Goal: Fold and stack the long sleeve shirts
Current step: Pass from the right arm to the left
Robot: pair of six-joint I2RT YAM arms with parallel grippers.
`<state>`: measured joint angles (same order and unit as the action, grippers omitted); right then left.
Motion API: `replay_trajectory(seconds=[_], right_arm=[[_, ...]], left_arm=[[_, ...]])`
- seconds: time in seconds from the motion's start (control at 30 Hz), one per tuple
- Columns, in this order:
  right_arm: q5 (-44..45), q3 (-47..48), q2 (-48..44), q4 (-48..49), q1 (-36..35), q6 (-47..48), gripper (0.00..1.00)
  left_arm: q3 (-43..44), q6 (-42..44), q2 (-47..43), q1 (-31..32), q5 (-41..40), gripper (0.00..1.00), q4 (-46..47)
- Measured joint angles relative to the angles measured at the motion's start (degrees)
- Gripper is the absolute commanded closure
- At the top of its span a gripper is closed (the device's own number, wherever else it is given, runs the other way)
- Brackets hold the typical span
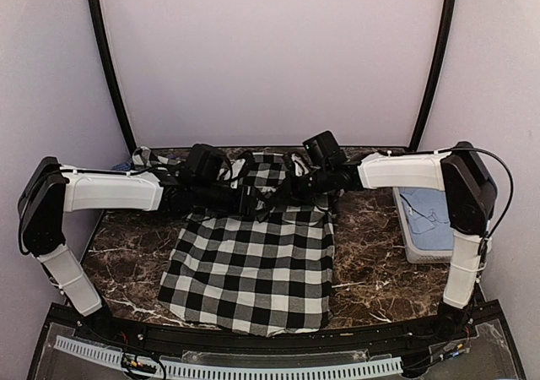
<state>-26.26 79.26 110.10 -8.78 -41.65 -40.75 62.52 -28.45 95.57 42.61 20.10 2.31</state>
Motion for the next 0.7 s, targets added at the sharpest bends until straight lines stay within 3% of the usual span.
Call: replay_trajectory(seconds=[0.27,0.7], right_arm=[[-2.38,3.39,1.55,-0.2,0.0,-1.55,1.0],[-3.87,3.72,1.6,0.68,0.0,-2.91,1.0]], left_arm=[[1.29,3.91,2.78,0.22,-7.26,0.35,0.2],[5.4,7.28,6.88,0.85,-13.22,0.44,-1.18]])
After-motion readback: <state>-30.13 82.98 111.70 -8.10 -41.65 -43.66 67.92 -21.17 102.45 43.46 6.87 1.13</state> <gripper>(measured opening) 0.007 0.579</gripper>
